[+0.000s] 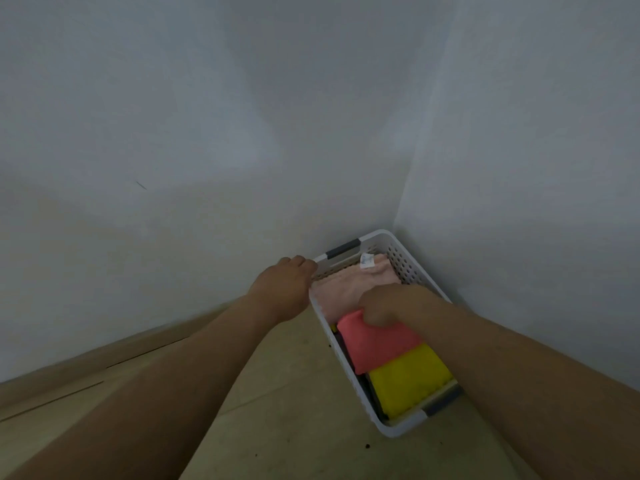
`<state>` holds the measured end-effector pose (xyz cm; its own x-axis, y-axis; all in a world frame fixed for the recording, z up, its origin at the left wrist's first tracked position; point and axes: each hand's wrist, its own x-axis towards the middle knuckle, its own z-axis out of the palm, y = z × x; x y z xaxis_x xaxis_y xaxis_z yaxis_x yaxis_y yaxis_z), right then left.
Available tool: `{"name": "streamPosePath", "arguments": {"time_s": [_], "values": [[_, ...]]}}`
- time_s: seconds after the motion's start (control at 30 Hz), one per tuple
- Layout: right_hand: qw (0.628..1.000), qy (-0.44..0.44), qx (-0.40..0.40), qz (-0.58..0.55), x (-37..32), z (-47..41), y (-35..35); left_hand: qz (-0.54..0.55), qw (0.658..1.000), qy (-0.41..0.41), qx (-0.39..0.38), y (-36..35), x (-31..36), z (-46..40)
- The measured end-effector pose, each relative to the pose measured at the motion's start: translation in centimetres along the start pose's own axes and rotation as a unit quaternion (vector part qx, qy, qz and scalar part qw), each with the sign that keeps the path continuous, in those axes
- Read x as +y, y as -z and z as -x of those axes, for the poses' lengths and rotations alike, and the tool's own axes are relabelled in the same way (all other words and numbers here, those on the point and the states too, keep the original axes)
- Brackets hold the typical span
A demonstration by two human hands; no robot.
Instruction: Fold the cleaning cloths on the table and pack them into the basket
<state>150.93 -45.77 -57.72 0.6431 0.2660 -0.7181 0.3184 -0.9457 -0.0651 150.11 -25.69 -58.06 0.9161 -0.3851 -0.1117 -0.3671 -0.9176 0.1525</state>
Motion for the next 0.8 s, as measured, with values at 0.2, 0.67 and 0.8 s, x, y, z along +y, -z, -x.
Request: {"name": "streamPosePath", "arguments": {"time_s": [0.2, 0.67, 0.8], "values": [[1.0, 0.008, 0.005, 0.009, -0.1, -1.6, -0.2, -0.016, 1.0, 0.004, -0.016, -0.6, 0.4, 0.6], [0.993, 0.065, 0.082, 0.061, 1.3, -3.5, -2.5, -0.047, 0.999, 0.01, 0.01, -1.9, 0.4, -0.8], [0.99, 0.057, 0.125, -0.025, 1.8, -1.9, -1.9, -0.037, 0.998, 0.015, 0.044, -1.8, 0.4, -0.9]]}}
